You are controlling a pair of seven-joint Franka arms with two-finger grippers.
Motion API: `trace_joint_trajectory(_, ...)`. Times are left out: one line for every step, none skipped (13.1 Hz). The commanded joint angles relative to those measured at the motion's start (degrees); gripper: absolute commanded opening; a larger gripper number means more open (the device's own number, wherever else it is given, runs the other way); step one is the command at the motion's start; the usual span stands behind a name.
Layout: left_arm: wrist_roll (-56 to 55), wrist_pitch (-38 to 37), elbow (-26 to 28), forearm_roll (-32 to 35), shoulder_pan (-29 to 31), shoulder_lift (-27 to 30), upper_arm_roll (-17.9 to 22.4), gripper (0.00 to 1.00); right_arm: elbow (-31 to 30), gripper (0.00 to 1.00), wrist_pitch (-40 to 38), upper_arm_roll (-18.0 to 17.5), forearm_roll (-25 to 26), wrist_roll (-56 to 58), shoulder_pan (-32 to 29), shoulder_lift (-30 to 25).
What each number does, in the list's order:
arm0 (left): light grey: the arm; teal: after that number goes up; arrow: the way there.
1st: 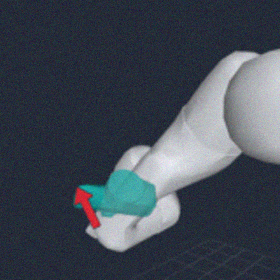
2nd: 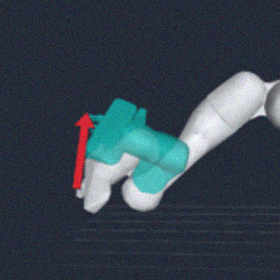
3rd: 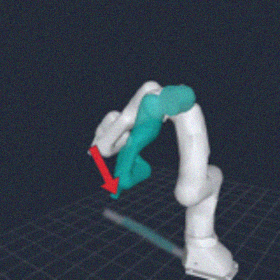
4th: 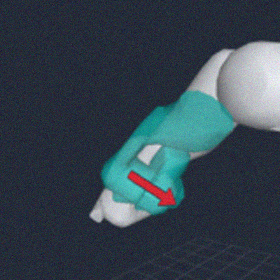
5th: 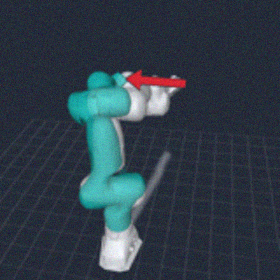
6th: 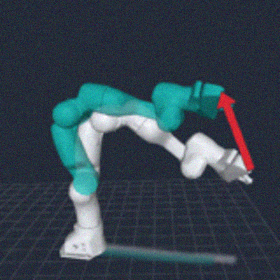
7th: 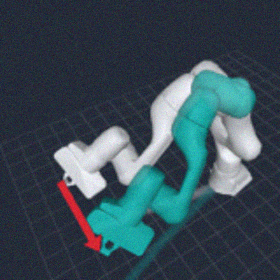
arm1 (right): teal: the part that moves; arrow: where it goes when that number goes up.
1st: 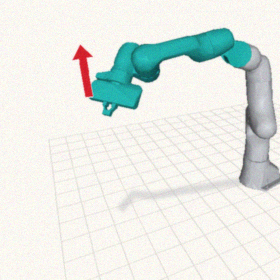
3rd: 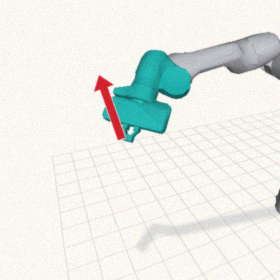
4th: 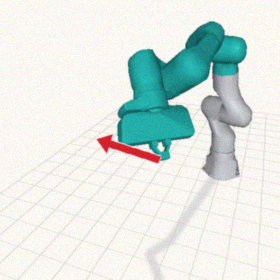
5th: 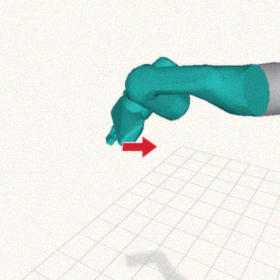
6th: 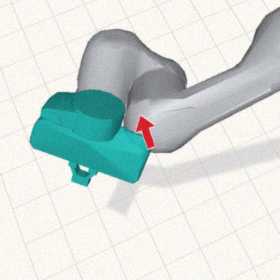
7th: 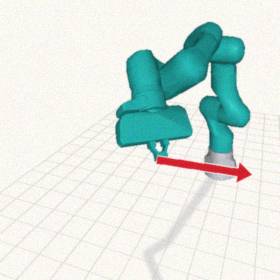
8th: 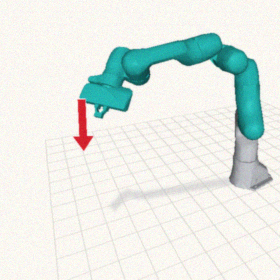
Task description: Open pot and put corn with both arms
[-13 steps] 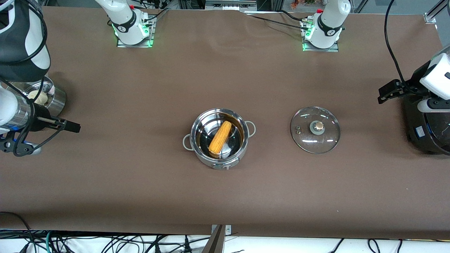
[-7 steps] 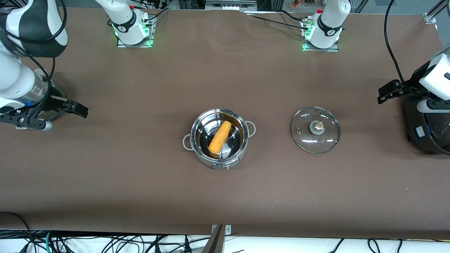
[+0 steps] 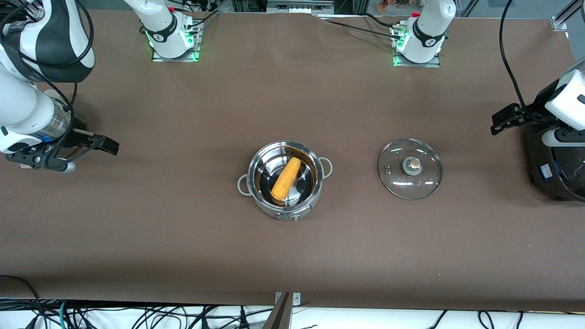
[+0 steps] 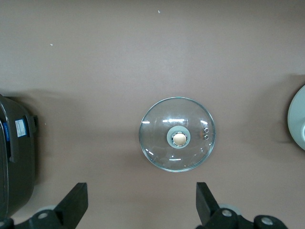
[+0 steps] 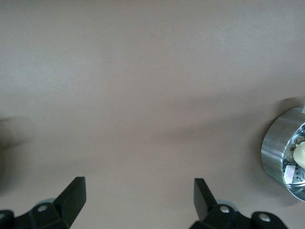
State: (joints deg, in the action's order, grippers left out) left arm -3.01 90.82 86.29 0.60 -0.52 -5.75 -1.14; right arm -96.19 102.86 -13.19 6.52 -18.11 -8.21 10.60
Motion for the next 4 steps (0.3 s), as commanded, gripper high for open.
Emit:
trace_joint_trajectory(1.1, -1.6, -2.2, -1.0, 0.1, -0.9, -0.1, 1.0, 1.4, 1.0, -0.2, -0.2, -1.1, 0.4, -0.6, 0.6)
trace_joint_trajectory(1.1, -1.6, -2.2, -1.0, 0.1, -0.9, -0.1, 1.0, 1.4, 1.0, -0.1, -0.2, -1.1, 0.4, -0.8, 0.6)
trace_joint_trajectory(1.1, -1.6, -2.2, -1.0, 0.1, -0.9, -0.1, 1.0, 1.4, 1.0, 0.0, -0.2, -1.2, 0.4, -0.8, 0.6)
trace_joint_trajectory(1.1, -1.6, -2.2, -1.0, 0.1, -0.9, -0.1, 1.0, 1.4, 1.0, 0.1, -0.2, -1.2, 0.4, -0.7, 0.6)
